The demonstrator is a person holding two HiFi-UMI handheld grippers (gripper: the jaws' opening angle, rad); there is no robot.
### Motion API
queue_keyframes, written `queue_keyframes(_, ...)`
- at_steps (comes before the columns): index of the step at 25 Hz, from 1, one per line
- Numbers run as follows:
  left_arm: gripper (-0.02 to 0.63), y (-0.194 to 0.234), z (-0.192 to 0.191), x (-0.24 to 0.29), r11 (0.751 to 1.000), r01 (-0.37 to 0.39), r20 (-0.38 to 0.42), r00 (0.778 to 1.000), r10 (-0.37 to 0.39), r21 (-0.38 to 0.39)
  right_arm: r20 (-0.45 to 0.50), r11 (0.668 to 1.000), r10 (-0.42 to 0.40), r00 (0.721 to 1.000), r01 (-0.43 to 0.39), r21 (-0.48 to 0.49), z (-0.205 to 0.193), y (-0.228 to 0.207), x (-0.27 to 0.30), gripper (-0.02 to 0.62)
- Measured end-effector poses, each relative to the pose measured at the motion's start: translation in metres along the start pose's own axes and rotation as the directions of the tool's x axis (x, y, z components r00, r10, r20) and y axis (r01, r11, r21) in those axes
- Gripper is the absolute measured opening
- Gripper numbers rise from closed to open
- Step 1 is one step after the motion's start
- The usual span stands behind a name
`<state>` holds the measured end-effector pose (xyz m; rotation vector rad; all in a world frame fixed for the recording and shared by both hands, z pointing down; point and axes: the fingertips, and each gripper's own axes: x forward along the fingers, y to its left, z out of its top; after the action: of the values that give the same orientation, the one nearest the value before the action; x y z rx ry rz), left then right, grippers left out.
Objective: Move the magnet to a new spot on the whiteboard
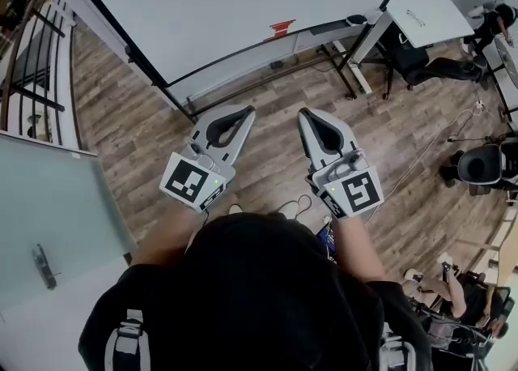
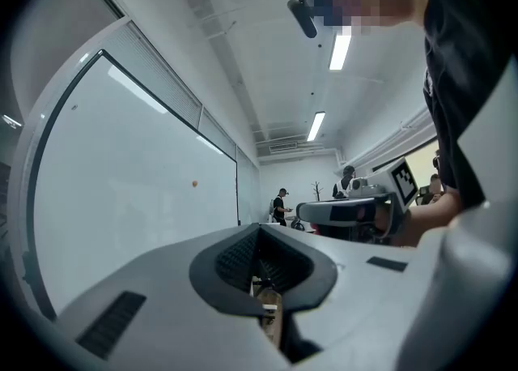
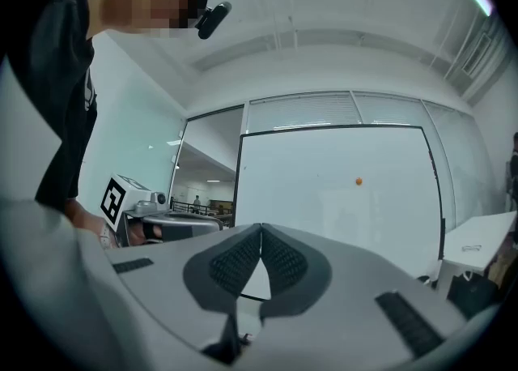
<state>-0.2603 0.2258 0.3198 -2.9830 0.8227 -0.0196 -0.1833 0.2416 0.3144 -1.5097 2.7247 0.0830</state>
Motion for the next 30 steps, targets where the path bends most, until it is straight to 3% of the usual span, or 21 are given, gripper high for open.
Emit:
queue_keyframes(10, 0.002, -0.041, 0.006, 0.047, 1.000, 0.029, -0.001, 1.000, -0.029, 0.002, -0.004, 1.000, -0.006, 1.000, 0.006, 0.001, -0.001, -0.039, -0.032, 0.003)
queue_keyframes(20, 0.002, -0.076, -0.006, 0.107, 1.000, -0.011, -0.008, 1.000, 0.011, -0.018, -0.012, 0.998, 0.059, 0.998, -0.059, 0.007, -0.016, -0.098, -0.062, 0.003)
queue_keyframes(30, 0.002, -0.068, -0.017, 0.150, 0.999, -0.040, -0.019, 0.999, 0.040, -0.023, -0.015, 0.997, 0.074, 0.997, -0.073, 0.039, -0.031, -0.146, -0.058, 0.003)
